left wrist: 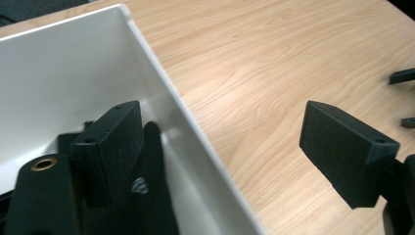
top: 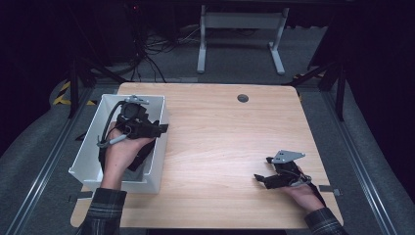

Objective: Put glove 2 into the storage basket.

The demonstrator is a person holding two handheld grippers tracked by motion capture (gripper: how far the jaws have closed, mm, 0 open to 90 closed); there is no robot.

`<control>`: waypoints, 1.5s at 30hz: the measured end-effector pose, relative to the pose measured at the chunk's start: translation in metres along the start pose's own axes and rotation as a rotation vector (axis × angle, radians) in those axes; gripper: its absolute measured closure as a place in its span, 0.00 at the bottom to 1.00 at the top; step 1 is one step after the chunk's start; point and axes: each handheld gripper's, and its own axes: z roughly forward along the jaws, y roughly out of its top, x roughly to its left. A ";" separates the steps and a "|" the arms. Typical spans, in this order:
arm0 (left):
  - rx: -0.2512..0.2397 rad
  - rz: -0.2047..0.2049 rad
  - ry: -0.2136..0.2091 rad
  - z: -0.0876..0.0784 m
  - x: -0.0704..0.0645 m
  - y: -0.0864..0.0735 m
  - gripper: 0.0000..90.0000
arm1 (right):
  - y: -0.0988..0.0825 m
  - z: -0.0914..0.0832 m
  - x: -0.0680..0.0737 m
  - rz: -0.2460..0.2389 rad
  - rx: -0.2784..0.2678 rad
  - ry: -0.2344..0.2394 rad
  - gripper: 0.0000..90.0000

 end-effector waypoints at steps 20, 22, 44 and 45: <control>-0.027 0.090 -0.132 0.030 -0.072 0.004 0.18 | 0.000 0.000 0.000 0.000 0.000 -0.001 0.18; -0.022 0.103 -0.140 0.034 -0.080 0.002 0.18 | 0.000 0.000 0.000 0.000 0.000 -0.001 0.18; 0.065 0.177 -0.204 0.103 -0.132 -0.039 0.17 | 0.000 0.000 0.000 -0.002 0.000 0.001 0.18; 0.070 0.179 -0.211 0.107 -0.133 -0.042 0.17 | 0.000 0.000 0.000 -0.001 0.000 0.001 0.18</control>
